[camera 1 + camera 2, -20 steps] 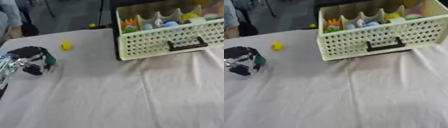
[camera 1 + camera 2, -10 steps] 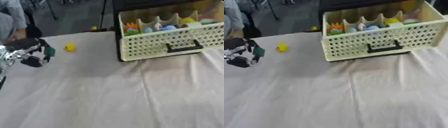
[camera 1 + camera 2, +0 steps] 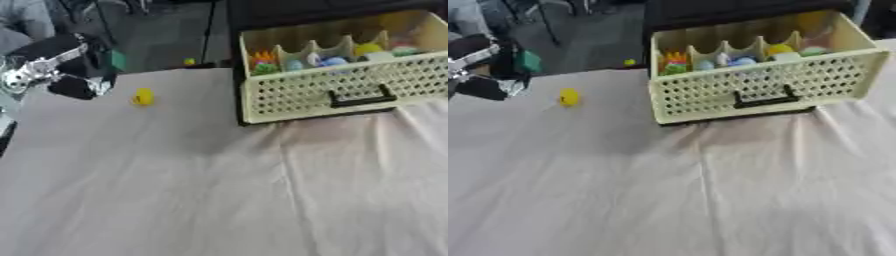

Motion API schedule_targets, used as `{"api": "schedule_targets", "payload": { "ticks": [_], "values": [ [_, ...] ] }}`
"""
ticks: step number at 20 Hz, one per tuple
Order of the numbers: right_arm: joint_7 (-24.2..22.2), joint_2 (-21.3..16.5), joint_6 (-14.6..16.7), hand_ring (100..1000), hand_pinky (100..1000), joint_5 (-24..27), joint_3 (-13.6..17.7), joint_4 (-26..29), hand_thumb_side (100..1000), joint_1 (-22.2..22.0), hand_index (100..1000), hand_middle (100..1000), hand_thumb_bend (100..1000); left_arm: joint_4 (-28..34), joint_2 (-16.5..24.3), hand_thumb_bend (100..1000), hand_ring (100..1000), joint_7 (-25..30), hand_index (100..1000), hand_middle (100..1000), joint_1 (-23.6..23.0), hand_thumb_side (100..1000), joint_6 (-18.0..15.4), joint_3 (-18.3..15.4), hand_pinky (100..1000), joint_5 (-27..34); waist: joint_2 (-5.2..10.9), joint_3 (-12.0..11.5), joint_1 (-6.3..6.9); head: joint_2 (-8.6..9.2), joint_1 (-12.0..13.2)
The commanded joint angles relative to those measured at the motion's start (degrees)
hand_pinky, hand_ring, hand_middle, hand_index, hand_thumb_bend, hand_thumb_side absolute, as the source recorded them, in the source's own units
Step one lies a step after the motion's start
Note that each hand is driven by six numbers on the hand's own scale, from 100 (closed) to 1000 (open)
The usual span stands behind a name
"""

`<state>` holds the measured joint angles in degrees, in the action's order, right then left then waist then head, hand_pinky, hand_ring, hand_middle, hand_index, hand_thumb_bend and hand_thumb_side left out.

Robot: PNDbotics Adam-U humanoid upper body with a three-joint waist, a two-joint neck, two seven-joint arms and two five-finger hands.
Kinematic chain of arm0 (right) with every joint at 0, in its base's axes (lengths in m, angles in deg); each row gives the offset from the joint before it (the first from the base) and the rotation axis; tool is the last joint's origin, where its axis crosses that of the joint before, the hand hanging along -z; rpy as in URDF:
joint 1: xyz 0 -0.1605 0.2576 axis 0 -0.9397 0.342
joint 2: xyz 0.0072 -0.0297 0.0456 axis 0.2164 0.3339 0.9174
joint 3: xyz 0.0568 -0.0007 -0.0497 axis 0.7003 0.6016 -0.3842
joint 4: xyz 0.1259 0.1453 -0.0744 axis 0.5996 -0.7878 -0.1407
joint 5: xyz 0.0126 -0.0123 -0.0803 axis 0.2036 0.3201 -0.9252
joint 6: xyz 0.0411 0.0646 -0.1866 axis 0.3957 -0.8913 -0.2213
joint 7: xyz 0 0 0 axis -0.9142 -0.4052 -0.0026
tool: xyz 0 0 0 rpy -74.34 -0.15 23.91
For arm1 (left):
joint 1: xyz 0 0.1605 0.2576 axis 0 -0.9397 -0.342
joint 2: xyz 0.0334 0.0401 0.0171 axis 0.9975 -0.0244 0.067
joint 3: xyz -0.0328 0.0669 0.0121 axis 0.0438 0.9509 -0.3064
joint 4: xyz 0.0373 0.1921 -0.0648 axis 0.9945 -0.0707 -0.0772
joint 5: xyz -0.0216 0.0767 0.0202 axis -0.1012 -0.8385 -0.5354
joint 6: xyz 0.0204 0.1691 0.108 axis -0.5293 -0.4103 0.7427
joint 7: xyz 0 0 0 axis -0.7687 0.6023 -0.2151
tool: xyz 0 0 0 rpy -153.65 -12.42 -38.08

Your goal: Pick up objects from table and place into drawer.

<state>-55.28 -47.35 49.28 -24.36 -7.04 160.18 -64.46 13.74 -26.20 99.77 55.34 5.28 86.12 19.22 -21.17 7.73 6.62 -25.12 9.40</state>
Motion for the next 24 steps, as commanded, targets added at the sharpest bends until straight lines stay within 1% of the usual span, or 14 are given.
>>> {"api": "schedule_targets", "payload": {
  "ticks": [1, 8, 13, 16, 19, 24],
  "values": [
    [-0.3, -2.1, 0.1, 516, 499, 1.1, 0.7, 0.7, 462, -0.1, 728, 497, 100, 2.3, 1.7, 100, 640, 0.1, 676, 739, 2.0, 353, 0.8, 0.2, 437, 2.4, 1.87, -0.1, -0.11, -0.48, -0.2],
    [-0.8, -2.7, 0.1, 516, 499, 2.0, 0.6, 0.7, 463, -0.3, 726, 497, 100, 3.7, 1.2, 100, 634, 0.0, 665, 733, 5.4, 364, 2.0, 0.9, 429, 4.6, 2.76, 0.1, 0.45, -0.55, -0.3],
    [-1.3, -2.9, -0.3, 517, 499, 2.6, 0.6, 0.7, 462, -0.3, 726, 497, 100, 3.8, -0.8, 100, 630, 0.0, 661, 735, 8.9, 371, 2.6, 1.7, 421, 5.7, 3.23, 0.6, 1.15, -0.54, -0.2],
    [-1.4, -3.1, -0.6, 517, 499, 2.9, 0.5, 0.7, 463, -0.1, 725, 496, 100, 4.5, -2.2, 100, 627, -0.2, 660, 736, 10.4, 372, 3.1, 2.6, 416, 7.2, 3.28, 0.8, 1.45, -0.56, -0.1],
    [-1.7, -3.2, -0.7, 517, 499, 3.4, 0.3, 0.7, 463, 0.4, 725, 496, 100, 5.8, -3.4, 100, 625, -1.3, 659, 735, 11.5, 373, 3.9, 3.7, 410, 8.9, 3.10, 1.3, 1.78, -0.17, 0.3],
    [-2.5, -3.7, -0.6, 517, 499, 4.3, 0.1, 0.7, 463, 1.3, 724, 496, 100, 6.4, -5.1, 100, 626, -3.2, 657, 730, 13.1, 372, 4.9, 5.4, 412, 8.9, 2.89, 2.6, 2.61, 0.71, 1.4]
  ]
}}
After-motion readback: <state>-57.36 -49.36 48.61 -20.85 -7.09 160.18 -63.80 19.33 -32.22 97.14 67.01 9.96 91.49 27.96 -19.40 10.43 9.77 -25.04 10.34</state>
